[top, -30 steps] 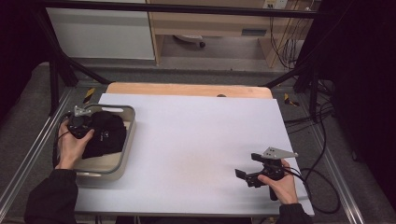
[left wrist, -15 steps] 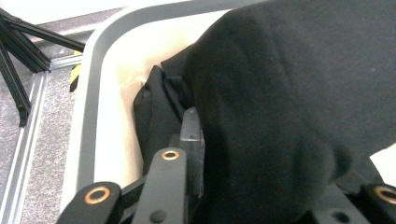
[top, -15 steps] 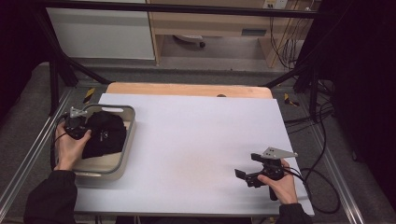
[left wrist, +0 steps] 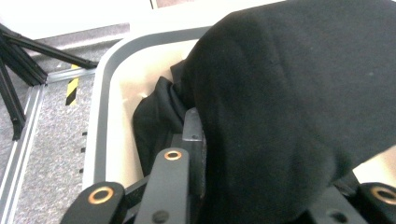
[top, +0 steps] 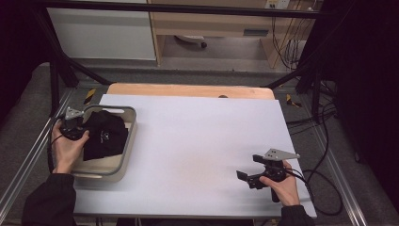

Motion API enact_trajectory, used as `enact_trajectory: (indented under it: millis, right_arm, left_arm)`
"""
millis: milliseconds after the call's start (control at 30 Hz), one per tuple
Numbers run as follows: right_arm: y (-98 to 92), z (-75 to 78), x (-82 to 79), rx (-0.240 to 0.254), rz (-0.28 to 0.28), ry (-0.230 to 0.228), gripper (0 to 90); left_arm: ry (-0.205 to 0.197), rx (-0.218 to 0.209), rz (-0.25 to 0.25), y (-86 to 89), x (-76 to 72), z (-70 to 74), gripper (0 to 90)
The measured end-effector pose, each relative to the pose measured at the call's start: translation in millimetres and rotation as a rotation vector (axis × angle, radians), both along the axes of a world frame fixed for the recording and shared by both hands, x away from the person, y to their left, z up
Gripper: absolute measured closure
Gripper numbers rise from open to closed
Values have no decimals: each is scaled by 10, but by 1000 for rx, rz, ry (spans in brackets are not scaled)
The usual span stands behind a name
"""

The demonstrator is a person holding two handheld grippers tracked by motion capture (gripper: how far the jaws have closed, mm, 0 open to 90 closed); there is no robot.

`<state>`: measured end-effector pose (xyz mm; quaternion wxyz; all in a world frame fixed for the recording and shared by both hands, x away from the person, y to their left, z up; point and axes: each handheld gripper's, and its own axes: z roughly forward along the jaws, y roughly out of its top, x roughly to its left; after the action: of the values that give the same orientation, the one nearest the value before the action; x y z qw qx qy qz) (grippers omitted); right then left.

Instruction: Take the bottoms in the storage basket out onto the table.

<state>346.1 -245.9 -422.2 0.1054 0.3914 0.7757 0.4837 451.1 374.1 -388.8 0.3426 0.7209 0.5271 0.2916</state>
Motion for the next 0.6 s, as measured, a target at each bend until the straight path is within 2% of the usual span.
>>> enact_trajectory:
  millis: [167,600]
  right_arm:
    - [-5,4,0,1,0,-3,6]
    - [-2,2,0,0,-1,0,5]
  left_arm:
    - [-19,-18,-7,10,-30,30,742]
    - [-63,-22,-38,7,-116,125,748]
